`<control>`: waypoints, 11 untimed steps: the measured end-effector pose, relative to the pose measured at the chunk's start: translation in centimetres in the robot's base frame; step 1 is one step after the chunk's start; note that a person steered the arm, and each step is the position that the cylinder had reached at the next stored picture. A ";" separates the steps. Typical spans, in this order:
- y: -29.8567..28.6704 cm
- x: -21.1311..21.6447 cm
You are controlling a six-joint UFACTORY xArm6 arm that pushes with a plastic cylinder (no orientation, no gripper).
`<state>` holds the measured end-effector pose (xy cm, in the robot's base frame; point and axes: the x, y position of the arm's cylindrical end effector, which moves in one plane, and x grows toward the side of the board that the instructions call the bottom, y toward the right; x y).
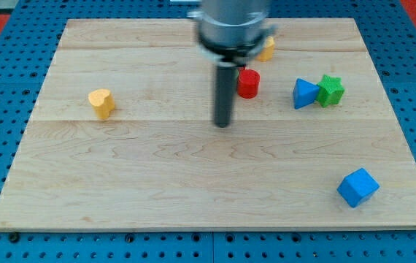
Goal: Push the red star to the red circle and green circle
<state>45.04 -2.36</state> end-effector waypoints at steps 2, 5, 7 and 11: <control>-5.1 -9.4; 12.9 -8.1; -1.1 -8.1; 15.5 -10.6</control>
